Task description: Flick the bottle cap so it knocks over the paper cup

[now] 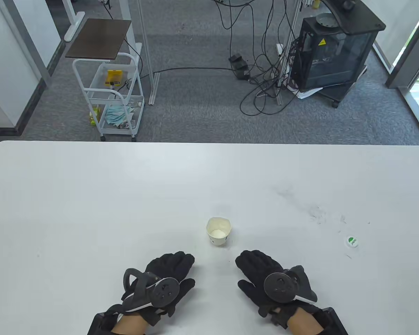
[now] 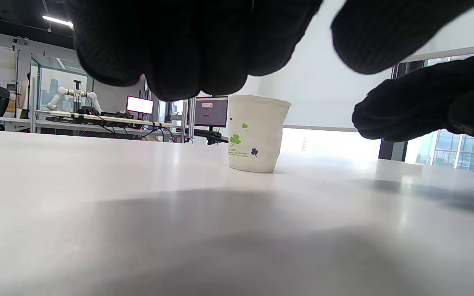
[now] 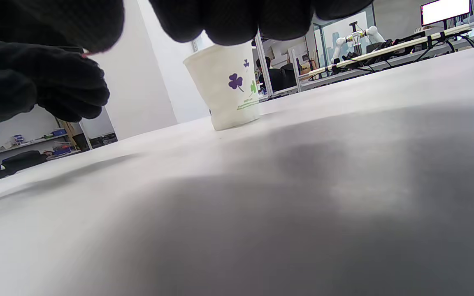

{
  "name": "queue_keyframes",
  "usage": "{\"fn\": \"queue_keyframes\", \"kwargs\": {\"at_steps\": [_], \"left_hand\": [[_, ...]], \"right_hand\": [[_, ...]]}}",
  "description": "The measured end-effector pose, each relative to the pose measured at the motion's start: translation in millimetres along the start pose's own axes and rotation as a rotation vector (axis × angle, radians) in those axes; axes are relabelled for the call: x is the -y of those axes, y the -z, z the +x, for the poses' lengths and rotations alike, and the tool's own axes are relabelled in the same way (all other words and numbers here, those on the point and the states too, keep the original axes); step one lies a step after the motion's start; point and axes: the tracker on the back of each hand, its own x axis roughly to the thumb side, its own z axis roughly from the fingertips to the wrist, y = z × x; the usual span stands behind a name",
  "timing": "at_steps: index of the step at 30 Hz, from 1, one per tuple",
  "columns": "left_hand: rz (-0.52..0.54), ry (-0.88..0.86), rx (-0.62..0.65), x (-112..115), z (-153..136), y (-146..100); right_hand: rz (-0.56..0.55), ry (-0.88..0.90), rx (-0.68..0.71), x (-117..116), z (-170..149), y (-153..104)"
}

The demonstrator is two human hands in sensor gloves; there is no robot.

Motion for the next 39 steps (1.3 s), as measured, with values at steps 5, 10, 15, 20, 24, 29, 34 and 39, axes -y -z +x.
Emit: {"fn": "queue_keyframes", "kwargs": {"at_steps": [5, 10, 15, 20, 24, 29, 34, 39], "left_hand": [[-0.019, 0.001, -0.010, 2, -1, 1], [-0.021, 0.008, -0.008, 2, 0, 1], [-0.016, 0.014, -0.007, 2, 1, 0], [0.006, -0.013, -0.015, -3, -2, -2], [0.010, -0.012, -0.023, -3, -3, -3], [0.003, -0.006, -0.039, -3, -5, -3], [-0.012, 0.007, -0.066, -1, -9, -2], [-0.022, 0.012, -0.078, 1, -11, -2]], "right_hand": [[-0.009, 0.007, -0.018, 3, -5, -1], [-0.025, -0.060, -0.164, 13, -40, -8], [-0.051, -0.110, -0.448, 36, -101, -25], [-0.085, -0.049, -0.738, 55, -157, -53], [-0.042, -0.054, -0.887, 67, -193, -77], [-0.067, -0.035, -0.998, 82, -229, -108], [-0.036, 0.087, -1.087, 84, -254, -122], [0.047, 0.218, -1.102, 75, -265, -122]]}}
